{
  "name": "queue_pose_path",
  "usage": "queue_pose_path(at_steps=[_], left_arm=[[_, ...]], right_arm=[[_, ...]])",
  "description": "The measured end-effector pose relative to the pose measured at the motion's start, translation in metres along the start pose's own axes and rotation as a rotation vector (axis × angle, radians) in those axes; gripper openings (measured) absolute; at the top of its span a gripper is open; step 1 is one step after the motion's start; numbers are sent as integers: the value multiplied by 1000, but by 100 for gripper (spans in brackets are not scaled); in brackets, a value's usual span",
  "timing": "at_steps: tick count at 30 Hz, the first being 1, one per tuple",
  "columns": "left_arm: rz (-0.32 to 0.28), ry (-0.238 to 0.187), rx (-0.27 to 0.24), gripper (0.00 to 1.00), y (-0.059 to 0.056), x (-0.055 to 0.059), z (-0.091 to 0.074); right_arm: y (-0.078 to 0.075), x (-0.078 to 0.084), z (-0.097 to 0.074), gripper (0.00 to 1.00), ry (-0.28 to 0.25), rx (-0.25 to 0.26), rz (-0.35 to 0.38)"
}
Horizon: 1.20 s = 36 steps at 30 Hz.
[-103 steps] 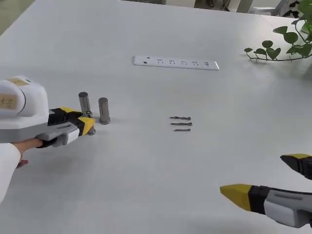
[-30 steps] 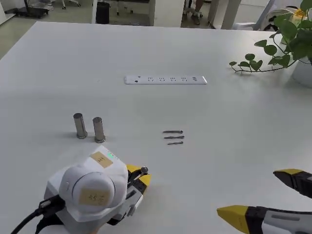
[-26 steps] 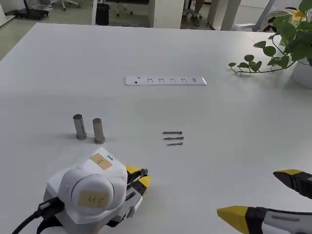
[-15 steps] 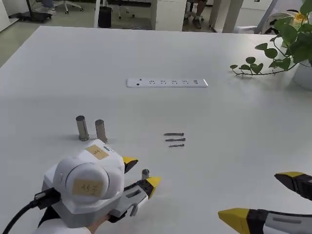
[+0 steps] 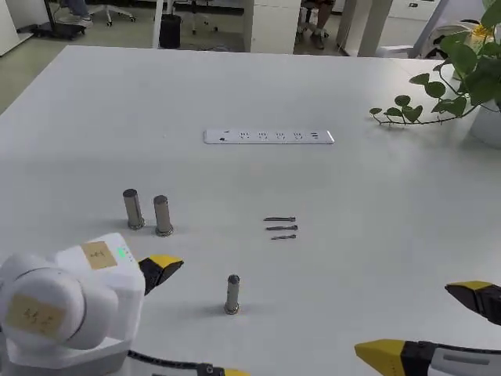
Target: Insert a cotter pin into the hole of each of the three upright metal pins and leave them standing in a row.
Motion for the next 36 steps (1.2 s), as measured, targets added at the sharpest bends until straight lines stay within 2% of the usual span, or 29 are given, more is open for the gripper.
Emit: queue_pose_path(at_steps=[1, 3, 4, 9, 11, 17, 21, 25, 26, 29, 33, 36], left_arm=[[11, 4, 2, 99, -2, 1, -2], [52, 28, -28, 99, -2, 4, -8], [41, 31, -22, 99, -4, 5, -9], [-41, -17, -53, 99, -4, 5, -16], [-52, -27, -55, 99, -4, 5, -17], [-74, -51, -66, 99, -7, 5, -21], [-88, -55, -66, 99, -8, 6, -22], [-109, -58, -76, 99, -5, 7, -22], [-111, -58, -76, 99, -5, 7, -22], [-119, -56, -81, 99, -3, 8, -23], [-126, -57, -81, 99, -3, 9, -24], [-159, -94, -75, 99, -3, 7, -26]], right_arm=[[0, 1, 0, 85, 2, 1, -1], [0, 1, 0, 85, 8, 1, -3], [0, 1, 0, 85, 8, 1, -3], [0, -1, 2, 85, 13, -6, -17], [-1, -3, 3, 85, 17, -9, -30], [-14, -19, 12, 85, 55, -29, -162], [-21, -36, 20, 85, 33, -63, -197], [-24, -48, 33, 84, 34, -142, -213], [-23, -52, 37, 84, 28, -182, -204], [-25, -59, 44, 83, 30, -207, -219], [-32, -70, 57, 81, 78, -230, -340], [-38, -70, 69, 75, 162, -249, -411]])
Point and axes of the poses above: the centre of the closed fingertips' face, and the gripper's own axes: z roughly forward along the fingers, y roughly to its left, x roughly out of its underside, the point moved 9 cm from there along -z, roughly backward along the fingers, and after that the axes turned 1 degree about z, right-handed, at the moved point
